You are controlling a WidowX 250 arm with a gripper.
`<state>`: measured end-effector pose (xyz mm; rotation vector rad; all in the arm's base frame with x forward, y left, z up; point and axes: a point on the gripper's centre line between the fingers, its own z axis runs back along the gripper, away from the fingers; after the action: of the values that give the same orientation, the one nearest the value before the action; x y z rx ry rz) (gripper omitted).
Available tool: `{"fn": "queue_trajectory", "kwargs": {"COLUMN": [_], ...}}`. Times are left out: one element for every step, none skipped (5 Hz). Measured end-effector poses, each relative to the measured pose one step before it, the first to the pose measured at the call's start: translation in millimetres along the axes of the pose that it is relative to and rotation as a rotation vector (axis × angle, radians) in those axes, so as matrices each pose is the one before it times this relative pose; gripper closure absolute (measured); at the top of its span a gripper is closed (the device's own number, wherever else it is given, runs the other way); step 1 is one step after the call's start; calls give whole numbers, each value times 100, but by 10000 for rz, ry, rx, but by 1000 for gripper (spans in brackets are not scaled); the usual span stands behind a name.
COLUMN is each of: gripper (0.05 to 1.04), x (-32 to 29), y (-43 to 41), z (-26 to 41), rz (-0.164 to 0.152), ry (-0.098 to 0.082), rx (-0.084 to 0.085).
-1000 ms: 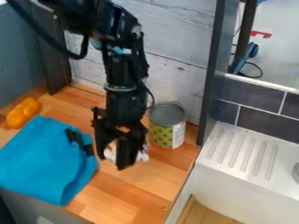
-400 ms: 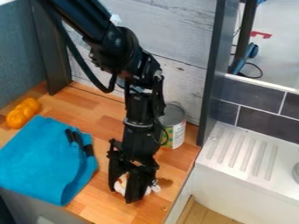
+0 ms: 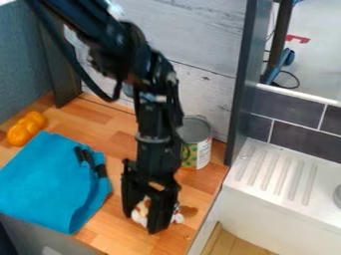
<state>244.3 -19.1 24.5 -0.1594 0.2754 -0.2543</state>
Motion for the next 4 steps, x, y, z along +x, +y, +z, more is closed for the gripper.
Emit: {"fn": "queue_trajectory", "kwargs": {"gripper": [74,80,82,83], "x": [-24,-491,-1409,-2086], "y": [-409,331,1457,3808], "z": [3016,1376,1516,1901], "rz": [14,529,808,1257], "ry": [-1190,-149,523,-415], "rx": [282,50,750,208]}}
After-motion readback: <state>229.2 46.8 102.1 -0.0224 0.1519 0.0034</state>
